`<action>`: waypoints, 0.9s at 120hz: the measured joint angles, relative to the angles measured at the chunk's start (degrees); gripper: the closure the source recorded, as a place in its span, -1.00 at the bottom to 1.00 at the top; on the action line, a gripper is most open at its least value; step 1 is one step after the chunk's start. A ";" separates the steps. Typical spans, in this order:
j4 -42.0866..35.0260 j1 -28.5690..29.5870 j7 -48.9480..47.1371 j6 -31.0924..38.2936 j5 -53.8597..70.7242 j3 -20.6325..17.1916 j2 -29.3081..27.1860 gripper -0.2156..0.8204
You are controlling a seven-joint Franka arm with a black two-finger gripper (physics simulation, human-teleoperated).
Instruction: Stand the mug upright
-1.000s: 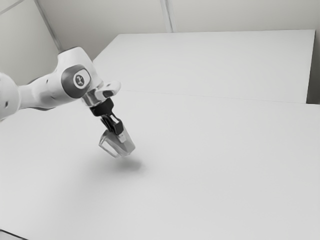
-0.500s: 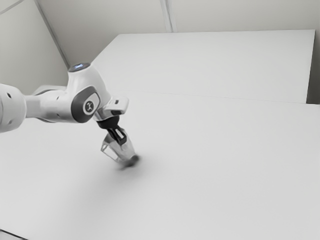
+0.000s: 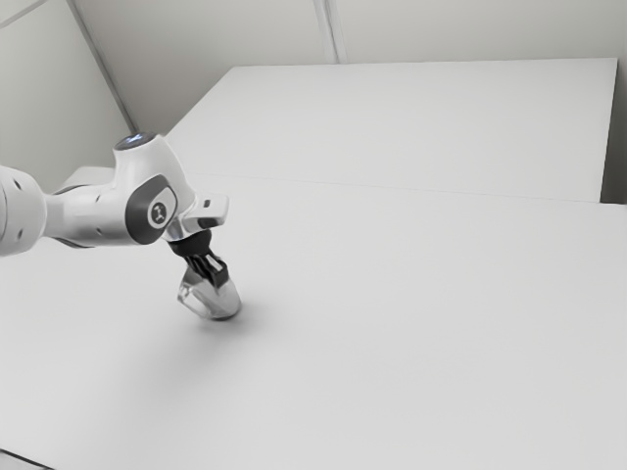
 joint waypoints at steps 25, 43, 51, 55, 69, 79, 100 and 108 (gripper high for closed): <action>0.00 -1.75 0.17 -0.09 -0.27 -0.19 0.03 -0.13; 0.54 -4.67 0.26 -0.40 -0.32 -0.16 -1.61 -0.36; 1.69 -6.01 0.30 -1.19 -0.31 -0.12 -2.97 -0.42; 2.30 -6.57 0.31 -1.73 -0.17 -0.12 -3.64 -0.44; 4.30 -6.65 0.34 -3.98 0.54 -0.05 -5.75 -0.50; 6.48 -5.63 0.21 -6.16 0.99 -0.09 -6.51 -0.53; 11.61 -5.63 -0.29 -11.70 1.88 -1.34 -8.27 -0.56; 13.10 -5.75 -0.46 -13.58 2.14 -1.53 -8.68 -0.57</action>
